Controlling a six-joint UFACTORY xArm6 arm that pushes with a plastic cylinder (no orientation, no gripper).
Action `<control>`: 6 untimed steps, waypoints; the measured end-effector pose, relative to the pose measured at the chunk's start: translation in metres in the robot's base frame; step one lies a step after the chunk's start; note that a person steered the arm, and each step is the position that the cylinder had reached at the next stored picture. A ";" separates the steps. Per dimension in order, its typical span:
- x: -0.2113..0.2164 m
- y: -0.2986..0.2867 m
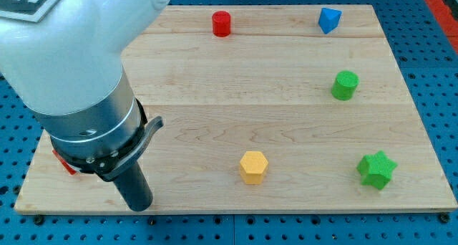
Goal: Point your arm at red star
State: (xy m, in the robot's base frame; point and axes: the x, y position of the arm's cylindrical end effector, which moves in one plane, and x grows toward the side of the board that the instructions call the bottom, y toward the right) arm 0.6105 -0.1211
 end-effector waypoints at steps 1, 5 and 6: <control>0.001 -0.001; -0.044 -0.070; -0.015 -0.063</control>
